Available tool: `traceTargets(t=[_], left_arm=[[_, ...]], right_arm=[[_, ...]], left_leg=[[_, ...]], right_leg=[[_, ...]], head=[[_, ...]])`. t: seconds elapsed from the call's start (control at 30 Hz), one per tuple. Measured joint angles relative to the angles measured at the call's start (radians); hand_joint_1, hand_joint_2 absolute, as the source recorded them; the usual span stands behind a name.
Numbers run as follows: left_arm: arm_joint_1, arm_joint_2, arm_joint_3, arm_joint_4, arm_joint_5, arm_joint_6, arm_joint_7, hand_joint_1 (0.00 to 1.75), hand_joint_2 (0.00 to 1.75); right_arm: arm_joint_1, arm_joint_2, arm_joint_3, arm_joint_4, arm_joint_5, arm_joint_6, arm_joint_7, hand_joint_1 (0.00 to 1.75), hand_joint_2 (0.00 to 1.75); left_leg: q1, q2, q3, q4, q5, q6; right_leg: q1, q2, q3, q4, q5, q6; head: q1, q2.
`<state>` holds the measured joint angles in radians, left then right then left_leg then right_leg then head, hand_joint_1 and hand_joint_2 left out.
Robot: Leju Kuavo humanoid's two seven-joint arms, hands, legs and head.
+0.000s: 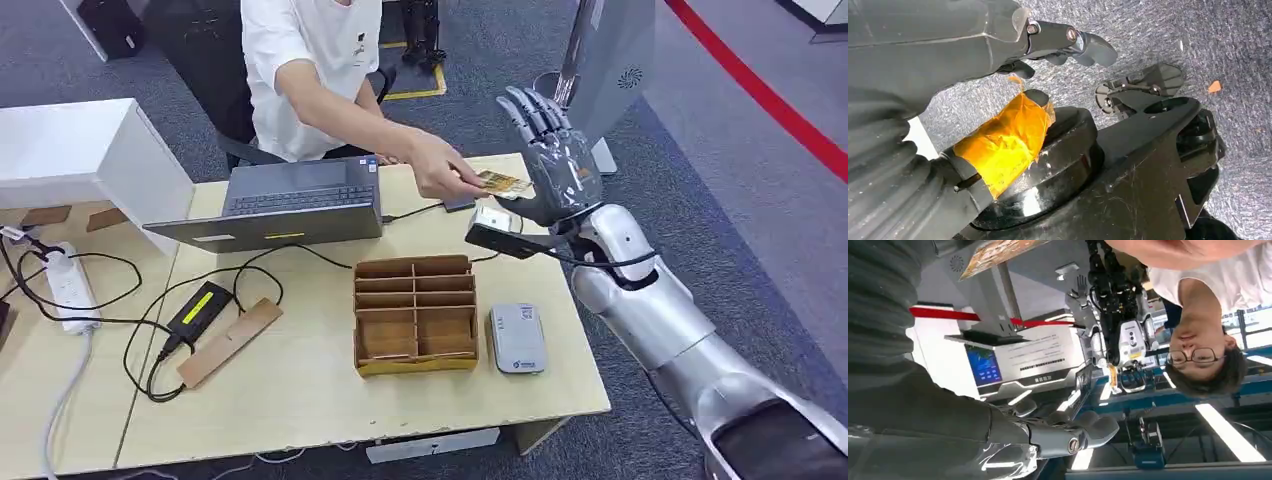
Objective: Pass the card to the sensor for recognition and then transmit it.
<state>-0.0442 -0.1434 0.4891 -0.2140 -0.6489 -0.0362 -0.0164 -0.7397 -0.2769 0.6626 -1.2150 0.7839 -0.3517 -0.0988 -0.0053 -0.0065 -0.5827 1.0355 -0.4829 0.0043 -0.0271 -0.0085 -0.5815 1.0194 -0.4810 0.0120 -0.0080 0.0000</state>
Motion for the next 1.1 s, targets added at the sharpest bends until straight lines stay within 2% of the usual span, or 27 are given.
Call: traceTargets(t=[0.3,1.1], left_arm=[[0.0,0.0,0.0,0.0,-0.006,0.0,0.0,0.0,1.75],[0.0,0.001,0.001,0.0,-0.016,-0.006,-0.009,0.0,1.75]], right_arm=[[0.02,0.002,0.0,-0.004,-0.059,0.003,-0.024,1.75,1.75],[0.037,0.002,-0.008,-0.026,-0.061,0.014,-0.03,1.75,1.75]], left_leg=[[0.0,0.0,0.0,0.0,0.0,0.0],[0.0,0.001,0.0,0.0,0.0,0.0]], right_leg=[[0.0,0.0,0.0,0.0,0.0,0.0],[0.0,0.001,0.0,0.0,0.0,0.0]], head=[[0.0,0.0],[0.0,0.0]])
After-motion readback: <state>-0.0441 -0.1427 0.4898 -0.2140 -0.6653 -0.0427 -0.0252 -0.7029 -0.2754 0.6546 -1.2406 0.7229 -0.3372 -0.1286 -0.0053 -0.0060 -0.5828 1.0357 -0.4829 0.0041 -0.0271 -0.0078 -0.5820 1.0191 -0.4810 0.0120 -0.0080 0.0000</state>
